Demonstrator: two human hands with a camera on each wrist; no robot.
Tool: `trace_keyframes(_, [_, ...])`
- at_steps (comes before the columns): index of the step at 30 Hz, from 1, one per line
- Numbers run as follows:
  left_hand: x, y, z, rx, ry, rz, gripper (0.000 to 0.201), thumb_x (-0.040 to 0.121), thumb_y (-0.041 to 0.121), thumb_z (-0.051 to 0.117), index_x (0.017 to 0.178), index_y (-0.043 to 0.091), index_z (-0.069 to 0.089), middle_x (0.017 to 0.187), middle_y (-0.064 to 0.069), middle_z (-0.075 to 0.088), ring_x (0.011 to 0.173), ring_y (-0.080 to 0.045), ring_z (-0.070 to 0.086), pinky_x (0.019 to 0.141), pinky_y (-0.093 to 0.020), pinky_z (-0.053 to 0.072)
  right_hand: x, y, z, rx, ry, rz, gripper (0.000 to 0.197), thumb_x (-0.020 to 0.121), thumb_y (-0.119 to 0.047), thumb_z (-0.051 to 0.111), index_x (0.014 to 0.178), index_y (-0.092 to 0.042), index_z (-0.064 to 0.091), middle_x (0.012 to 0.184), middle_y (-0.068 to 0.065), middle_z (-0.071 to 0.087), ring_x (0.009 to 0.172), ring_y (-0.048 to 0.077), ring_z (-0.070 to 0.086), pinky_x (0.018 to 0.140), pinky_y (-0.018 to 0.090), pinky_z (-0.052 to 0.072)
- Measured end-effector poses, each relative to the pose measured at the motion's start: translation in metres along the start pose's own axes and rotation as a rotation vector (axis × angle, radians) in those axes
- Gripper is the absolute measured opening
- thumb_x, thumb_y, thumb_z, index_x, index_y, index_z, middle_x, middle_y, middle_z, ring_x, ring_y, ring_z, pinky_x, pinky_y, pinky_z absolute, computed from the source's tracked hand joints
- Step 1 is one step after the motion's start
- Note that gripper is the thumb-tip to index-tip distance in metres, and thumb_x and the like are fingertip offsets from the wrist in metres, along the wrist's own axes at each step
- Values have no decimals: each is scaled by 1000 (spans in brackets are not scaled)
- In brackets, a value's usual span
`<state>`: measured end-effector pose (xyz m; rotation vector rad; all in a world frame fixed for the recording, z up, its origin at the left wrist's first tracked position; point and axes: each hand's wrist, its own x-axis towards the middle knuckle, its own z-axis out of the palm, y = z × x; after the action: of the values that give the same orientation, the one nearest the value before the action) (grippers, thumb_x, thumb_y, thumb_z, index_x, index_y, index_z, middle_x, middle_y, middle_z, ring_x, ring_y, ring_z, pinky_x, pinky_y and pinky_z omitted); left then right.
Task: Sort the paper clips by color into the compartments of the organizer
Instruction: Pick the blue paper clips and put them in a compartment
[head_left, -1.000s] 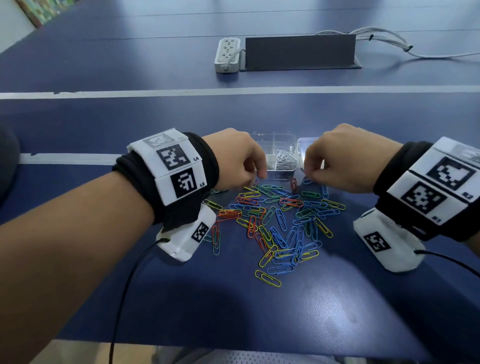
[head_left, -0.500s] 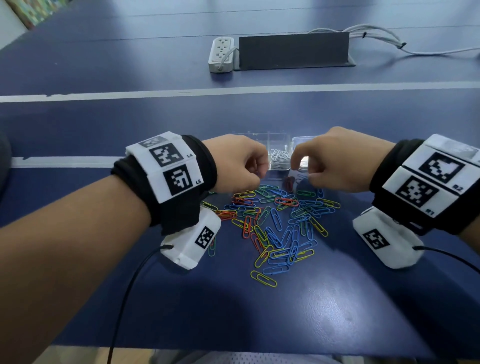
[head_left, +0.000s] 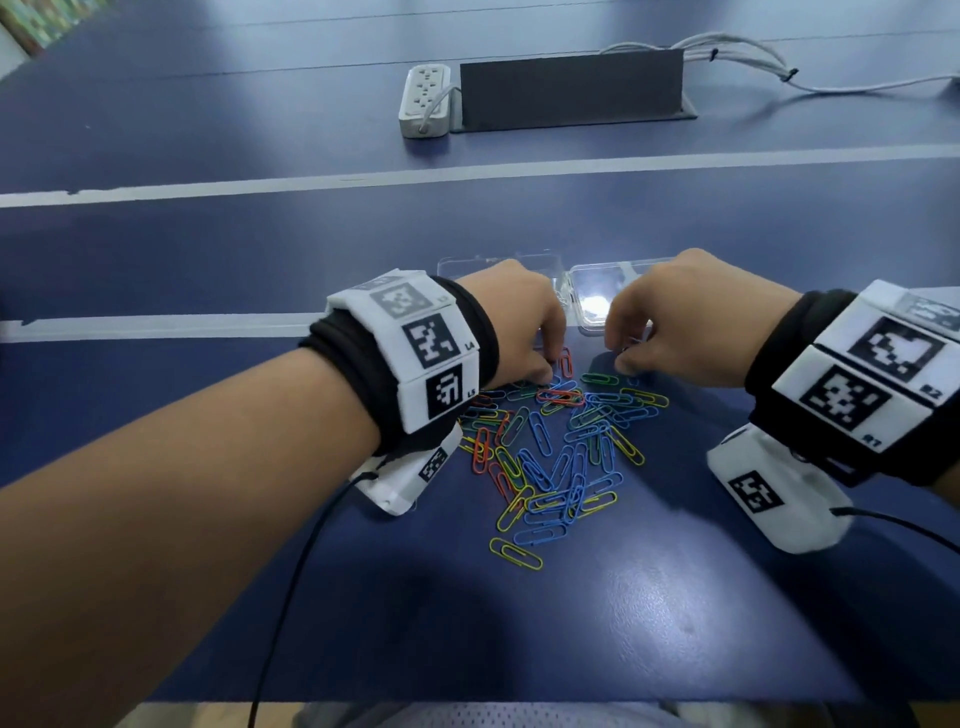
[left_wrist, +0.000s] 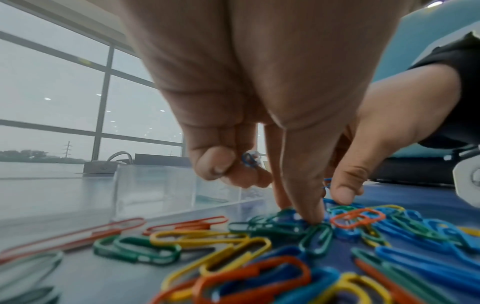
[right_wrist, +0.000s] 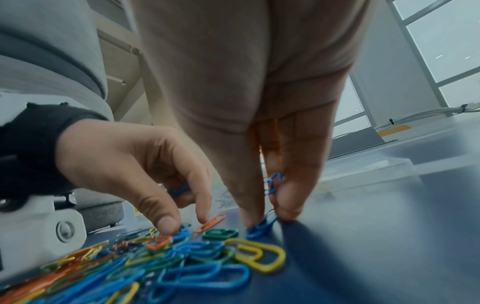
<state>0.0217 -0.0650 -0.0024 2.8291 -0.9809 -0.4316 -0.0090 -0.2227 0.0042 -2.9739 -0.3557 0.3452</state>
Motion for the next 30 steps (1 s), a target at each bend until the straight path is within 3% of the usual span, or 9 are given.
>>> trace_keyframes(5, [0,0,1,35,21,44,16,80,25,66,93,20,75,54,17,40,60,-10,44,70,-24,43,2,0,2,19,-32,27,20,75,-13,66,89,-27,70,76,-6,61,78,17,53,77,24,43])
trace_keyframes(8, [-1,1,4,48,22,70,12,79,19,59,79,14,70,59,10,46,70,-16,48,76,-28,48,3,-3,2,24,-56,28,19,75,-12,63,84,-27,69,64,-14,52,77,16,52,74,23,37])
trace_keyframes(11, [-3,1,4,7,30,55,7,76,20,59,71,19,62,69,5,55,72,-15,52,74,-27,47,1,-7,1,-3,-50,9,17,74,-14,62,81,-29,66,65,-13,53,77,15,50,72,23,34])
trace_keyframes(17, [-9,0,-3,-148,76,-39,15,73,21,63,62,22,53,57,9,50,55,-4,46,54,-20,40,-2,-6,2,29,-54,20,16,72,-12,64,72,-28,62,61,-15,53,73,16,52,70,20,36])
trace_keyframes(20, [-9,0,-5,-213,79,-58,7,75,17,62,75,22,56,61,10,51,56,-2,46,54,-19,38,-2,-6,2,49,-56,11,19,72,-10,62,79,-26,68,65,-13,55,74,15,52,72,21,41])
trace_keyframes(24, [-7,2,-3,-225,44,-52,23,80,10,53,97,25,59,65,13,49,63,-6,48,61,-20,37,-8,-7,-2,67,-27,-7,21,73,-10,60,82,-25,72,72,-8,61,74,15,53,76,22,44])
trace_keyframes(27, [-6,6,-1,-170,12,-54,24,83,8,45,94,21,62,63,15,46,66,-9,49,70,-21,36,-13,-7,-4,42,-11,-29,21,78,-11,56,84,-27,68,63,-15,51,73,16,47,73,21,36])
trace_keyframes(30, [-3,11,0,-158,21,-61,14,86,12,41,84,19,53,65,12,45,77,-18,49,71,-24,35,-16,-6,-3,-10,-31,-30,28,85,-10,47,97,-27,66,74,-7,52,79,18,43,74,24,36])
